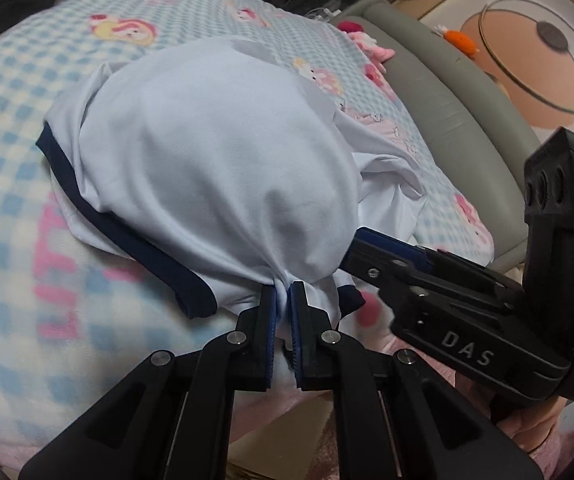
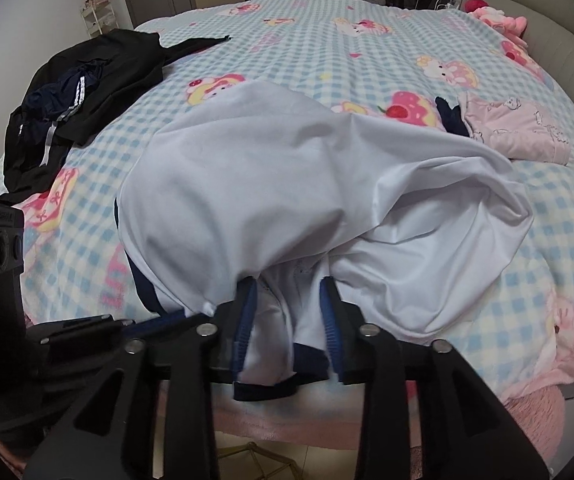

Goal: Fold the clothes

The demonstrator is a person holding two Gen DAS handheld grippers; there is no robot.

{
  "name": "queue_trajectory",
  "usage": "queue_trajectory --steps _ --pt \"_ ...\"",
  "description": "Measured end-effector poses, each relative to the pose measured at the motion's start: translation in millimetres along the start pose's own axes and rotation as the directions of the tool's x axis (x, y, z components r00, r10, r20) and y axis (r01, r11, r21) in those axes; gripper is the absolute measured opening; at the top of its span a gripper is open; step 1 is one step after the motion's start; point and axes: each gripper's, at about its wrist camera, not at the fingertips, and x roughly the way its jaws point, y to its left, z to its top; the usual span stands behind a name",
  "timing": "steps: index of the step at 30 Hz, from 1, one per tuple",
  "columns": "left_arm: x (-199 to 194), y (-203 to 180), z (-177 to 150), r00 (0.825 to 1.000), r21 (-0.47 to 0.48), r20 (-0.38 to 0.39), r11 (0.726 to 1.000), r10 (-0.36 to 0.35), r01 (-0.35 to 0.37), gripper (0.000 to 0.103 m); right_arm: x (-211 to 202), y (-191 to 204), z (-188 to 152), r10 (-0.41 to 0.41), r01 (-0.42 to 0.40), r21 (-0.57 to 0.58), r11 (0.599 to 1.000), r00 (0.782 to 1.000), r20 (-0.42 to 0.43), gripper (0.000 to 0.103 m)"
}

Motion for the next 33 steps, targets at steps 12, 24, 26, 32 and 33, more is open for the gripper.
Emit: queue_trajectory --steps 12,24,26,32,33 --pt "-57.8 43.8 9.2 0.993 -0.072 0.121 0.997 0.01 -0.001 0.04 51.1 46.2 -11.2 0.198 -0.208 -0.069 0.976 0.971 -0.131 0.073" --pt "-48.4 29.1 19.9 0.992 0.005 0.112 0.998 0.055 -0.056 0.04 -5.4 -18.3 14.7 0.032 -0.045 0.078 0.996 0.987 0.155 0.012" --pt "-41.6 20.4 23.9 0.993 0.041 0.102 0.997 0.057 -0.061 0.04 -28.4 -42.2 14.5 -0.038 0.01 0.13 0.991 0.976 0.216 0.012" --pt "-7.5 -10.1 35.2 0.995 0.154 0.054 0.983 0.089 -0.096 0.04 -62.2 -105.9 16.2 -0.201 0.124 0.27 0.955 0.938 0.281 0.012" --pt "-0.1 -14.3 35.7 0.994 0.168 0.042 0.98 0.103 -0.109 0.04 -60.1 -117.0 16.6 -0.221 0.143 0.287 0.947 0.939 0.263 0.012"
